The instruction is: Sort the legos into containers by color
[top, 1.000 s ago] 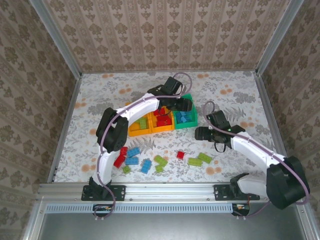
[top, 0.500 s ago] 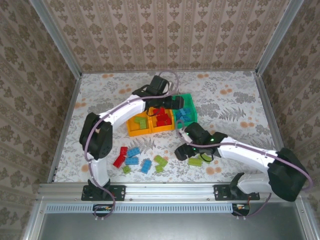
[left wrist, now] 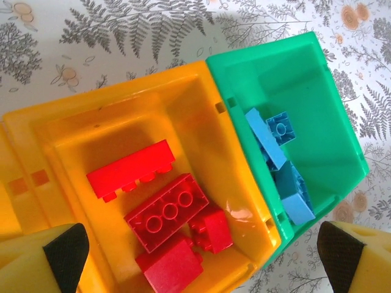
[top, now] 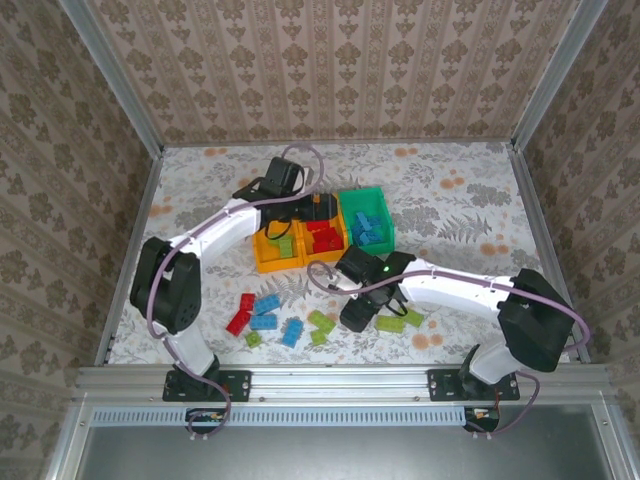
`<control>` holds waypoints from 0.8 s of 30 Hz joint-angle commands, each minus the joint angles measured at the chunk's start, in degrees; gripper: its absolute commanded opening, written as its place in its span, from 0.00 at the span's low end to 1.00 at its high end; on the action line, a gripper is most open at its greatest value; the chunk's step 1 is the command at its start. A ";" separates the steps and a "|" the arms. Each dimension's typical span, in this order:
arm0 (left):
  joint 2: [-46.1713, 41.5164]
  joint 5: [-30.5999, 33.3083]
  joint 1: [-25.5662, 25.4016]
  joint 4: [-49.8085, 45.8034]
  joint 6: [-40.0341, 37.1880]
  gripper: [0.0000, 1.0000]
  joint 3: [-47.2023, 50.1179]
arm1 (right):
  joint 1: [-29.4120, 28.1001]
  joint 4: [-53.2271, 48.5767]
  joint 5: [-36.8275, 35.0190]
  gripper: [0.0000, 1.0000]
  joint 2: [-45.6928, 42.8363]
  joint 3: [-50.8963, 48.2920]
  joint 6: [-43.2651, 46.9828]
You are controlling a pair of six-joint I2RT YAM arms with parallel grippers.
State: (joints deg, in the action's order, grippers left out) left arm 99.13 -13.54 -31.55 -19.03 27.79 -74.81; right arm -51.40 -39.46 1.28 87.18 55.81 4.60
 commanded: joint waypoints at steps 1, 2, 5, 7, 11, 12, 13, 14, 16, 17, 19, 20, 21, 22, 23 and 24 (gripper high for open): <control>-3.10 -1.55 1.53 2.55 -0.04 1.00 1.56 | -0.04 -3.53 -1.51 0.80 2.39 1.73 5.30; -3.30 -1.73 1.67 2.60 -0.01 1.00 1.80 | -0.05 -3.13 -1.17 0.80 2.86 1.62 5.65; -3.65 -1.93 2.27 2.63 0.23 1.00 2.53 | -0.06 -1.50 0.17 0.78 4.48 1.49 6.01; -3.92 -2.03 2.63 2.85 0.42 1.00 3.15 | -0.09 -1.14 0.13 0.76 5.81 1.60 6.48; -4.62 -2.12 3.27 3.69 1.03 1.00 4.35 | -0.09 -1.07 -1.28 0.74 7.56 1.69 7.25; -4.81 -2.12 3.49 3.90 1.11 1.00 4.61 | -0.10 -0.97 -1.37 0.74 7.79 1.68 7.33; -4.90 -2.07 3.59 4.12 1.13 1.00 4.87 | -0.09 -0.80 -1.45 0.72 8.01 1.59 7.33; -4.97 -1.98 3.69 4.20 1.22 1.00 4.96 | -0.03 -0.58 -1.53 0.71 8.27 1.59 7.35; -5.03 -2.04 3.91 4.08 1.30 1.00 5.12 | -0.07 -0.40 -1.63 0.68 8.86 1.73 7.43; -5.13 -2.02 3.92 4.13 1.30 1.00 5.24 | -0.04 -0.27 -1.78 0.67 9.09 1.80 7.42; -5.36 -1.91 4.10 4.22 1.30 1.00 5.45 | -0.03 0.14 -2.06 0.64 9.46 1.76 7.35; -5.50 -1.80 4.18 4.18 1.30 1.00 5.54 | -0.06 0.38 -2.07 0.62 9.57 1.68 7.35; -5.68 -1.67 4.23 4.25 1.34 1.00 5.68 | -0.08 0.73 -2.22 0.60 9.65 1.63 7.35; -5.78 -1.67 4.30 4.26 1.30 1.00 5.72 | -0.06 0.92 -2.25 0.57 9.77 1.59 7.25; -5.91 -1.58 4.38 4.26 1.23 1.00 5.83 | -0.02 1.01 -2.36 0.55 9.86 1.62 7.18; -6.07 -1.54 4.44 4.33 1.22 1.00 6.04 | -0.06 1.18 -2.56 0.52 10.03 1.63 7.08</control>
State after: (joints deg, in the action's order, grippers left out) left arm 95.79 -14.81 -27.64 -15.92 28.34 -69.58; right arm -51.40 -38.89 0.19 96.16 56.34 10.76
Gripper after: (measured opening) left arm 0.999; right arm 0.537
